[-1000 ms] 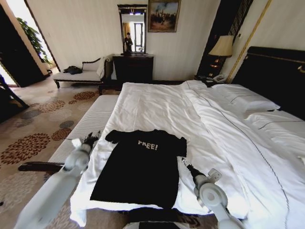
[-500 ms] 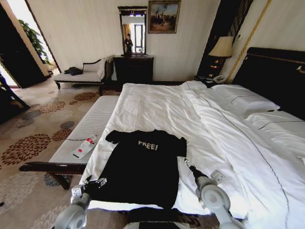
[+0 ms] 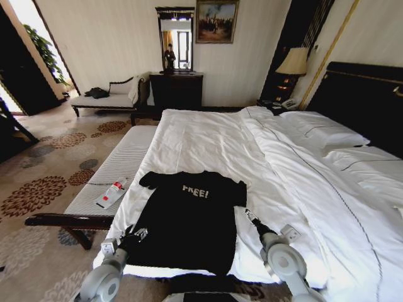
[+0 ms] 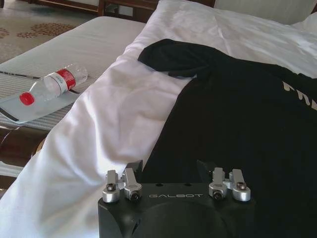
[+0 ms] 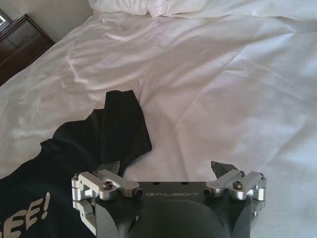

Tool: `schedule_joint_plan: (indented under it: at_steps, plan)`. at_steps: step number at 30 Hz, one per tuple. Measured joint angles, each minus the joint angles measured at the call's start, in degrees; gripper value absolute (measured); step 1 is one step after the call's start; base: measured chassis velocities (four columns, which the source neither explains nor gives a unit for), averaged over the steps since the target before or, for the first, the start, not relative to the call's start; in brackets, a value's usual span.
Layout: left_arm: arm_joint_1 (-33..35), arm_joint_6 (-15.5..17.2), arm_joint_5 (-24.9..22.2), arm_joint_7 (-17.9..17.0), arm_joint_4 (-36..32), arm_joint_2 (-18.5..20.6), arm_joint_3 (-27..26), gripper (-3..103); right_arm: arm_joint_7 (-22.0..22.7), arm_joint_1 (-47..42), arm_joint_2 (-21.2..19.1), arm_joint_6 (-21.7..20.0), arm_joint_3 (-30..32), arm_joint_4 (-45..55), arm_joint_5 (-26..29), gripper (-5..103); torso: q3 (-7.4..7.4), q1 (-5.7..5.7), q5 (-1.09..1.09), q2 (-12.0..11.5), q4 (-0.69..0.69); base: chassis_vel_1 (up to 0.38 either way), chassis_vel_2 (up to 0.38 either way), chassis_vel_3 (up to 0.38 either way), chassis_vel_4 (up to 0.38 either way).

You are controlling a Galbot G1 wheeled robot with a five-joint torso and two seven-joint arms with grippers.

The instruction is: Fold the clothes on the bed.

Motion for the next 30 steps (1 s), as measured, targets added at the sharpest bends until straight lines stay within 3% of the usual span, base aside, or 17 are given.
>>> schedule_joint_plan:
  at_steps: [6,10,16,19,21,25,27,30]
  plan:
    - [0.54,0.05,0.08,-0.09,0.41,-0.22,-0.01,50,0.14,-0.11,-0.08,0.03,0.14,0.00,0.08,100,0.00,0.00,0.00,0.00,0.00,0.000,0.000,0.000,0.000]
    - [1.48,0.20,0.38,-0.35,0.41,-0.36,0.00,33,0.23,-0.18,-0.03,0.04,0.13,0.00,0.09,100,0.00,0.00,0.00,0.00,0.00,0.000,0.000,0.000,0.000]
    - [2.48,0.24,0.47,-0.37,0.42,0.01,-0.75,40,0.34,-0.26,-0.03,0.06,0.24,-0.08,0.09,100,0.00,0.00,0.00,0.00,0.01,0.000,0.000,0.000,0.000]
    - [2.25,0.21,0.51,-0.37,0.71,-0.15,-0.78,32,0.48,-0.26,0.10,0.07,0.11,-0.23,0.08,100,0.00,0.00,0.00,0.00,0.00,0.000,0.000,0.000,0.000]
    - [2.19,0.20,0.50,-0.37,0.71,-0.17,-0.76,32,0.50,-0.24,0.12,0.07,0.07,-0.23,0.08,100,0.00,0.00,0.00,0.00,0.00,0.000,0.000,0.000,0.000]
    - [2.17,0.05,0.49,-0.37,0.24,-0.17,-0.70,10,0.55,-0.23,0.07,0.07,0.09,-0.33,0.07,100,0.00,0.00,0.00,0.00,0.00,0.000,0.000,0.000,0.000]
    - [2.18,0.03,0.49,-0.36,0.15,-0.16,-0.70,10,0.56,-0.24,0.06,0.07,0.10,-0.36,0.08,100,0.00,0.00,-0.01,0.00,0.00,0.000,0.000,0.000,0.000]
    - [2.91,-0.08,0.48,-0.36,-0.76,0.02,-0.92,0,0.61,-0.24,0.08,0.07,0.09,-0.38,0.07,100,0.00,0.00,-0.01,0.00,-0.01,0.000,0.000,0.000,0.000]
